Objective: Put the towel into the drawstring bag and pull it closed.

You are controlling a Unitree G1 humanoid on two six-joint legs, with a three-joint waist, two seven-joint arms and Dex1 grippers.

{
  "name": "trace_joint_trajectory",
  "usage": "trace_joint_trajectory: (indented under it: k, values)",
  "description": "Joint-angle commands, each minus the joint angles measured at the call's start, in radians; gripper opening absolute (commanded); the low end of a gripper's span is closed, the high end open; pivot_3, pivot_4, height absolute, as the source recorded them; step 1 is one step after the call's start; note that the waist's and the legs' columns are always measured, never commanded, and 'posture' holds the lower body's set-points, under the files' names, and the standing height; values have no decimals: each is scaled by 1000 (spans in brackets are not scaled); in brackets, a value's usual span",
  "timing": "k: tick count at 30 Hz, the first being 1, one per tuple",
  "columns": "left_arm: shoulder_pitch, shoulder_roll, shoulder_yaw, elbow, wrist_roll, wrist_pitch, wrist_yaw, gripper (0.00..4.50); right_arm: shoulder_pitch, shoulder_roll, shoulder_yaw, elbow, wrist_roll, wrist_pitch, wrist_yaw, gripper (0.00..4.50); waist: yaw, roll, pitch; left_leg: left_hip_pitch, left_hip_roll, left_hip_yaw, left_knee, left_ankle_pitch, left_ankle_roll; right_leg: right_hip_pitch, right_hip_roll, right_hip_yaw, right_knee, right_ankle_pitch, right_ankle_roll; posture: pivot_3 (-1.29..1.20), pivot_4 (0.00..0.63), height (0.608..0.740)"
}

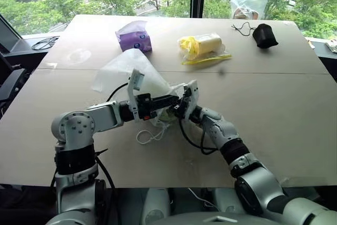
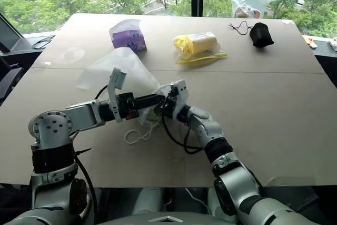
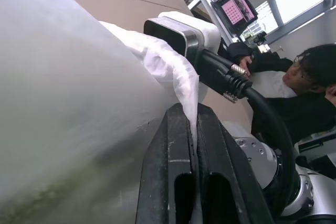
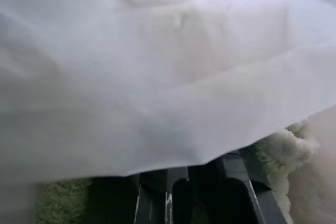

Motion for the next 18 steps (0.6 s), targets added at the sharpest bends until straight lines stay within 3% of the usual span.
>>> trace_joint_trajectory:
  k: [1,5,8,11,18]
  values:
    - [6,9,-19,-24,3,-26,2,0,-69,146,62,16,-60,-17,10,31,-1,0,0,0,1,0,0,0,1,0,1,0,0,0,0,0,150,740]
    - [23,32,-39,-8,52,-81,-10,0,-62,128,43,-17,-70,-11,-9,31,-2,0,0,0,1,0,0,1,-1,0,1,1,0,0,0,0,150,740]
    - [5,61,-16,37,78,-127,-24,0,-2,53,48,-164,-68,41,-4,1053,-1,0,1,-1,1,1,0,0,-2,-2,1,1,0,0,0,0,150,740]
    - [-8,108,-7,92,106,-174,-68,0,52,-25,57,-299,-105,87,-39,2540,2,0,1,-2,2,1,0,0,-3,-2,1,1,0,0,0,0,150,740]
    - [-46,184,-30,205,159,-250,-171,0,120,-161,74,-484,-145,159,-14,2540,7,0,2,-3,-2,1,-1,-1,-3,-3,-3,0,-2,0,0,0,150,740]
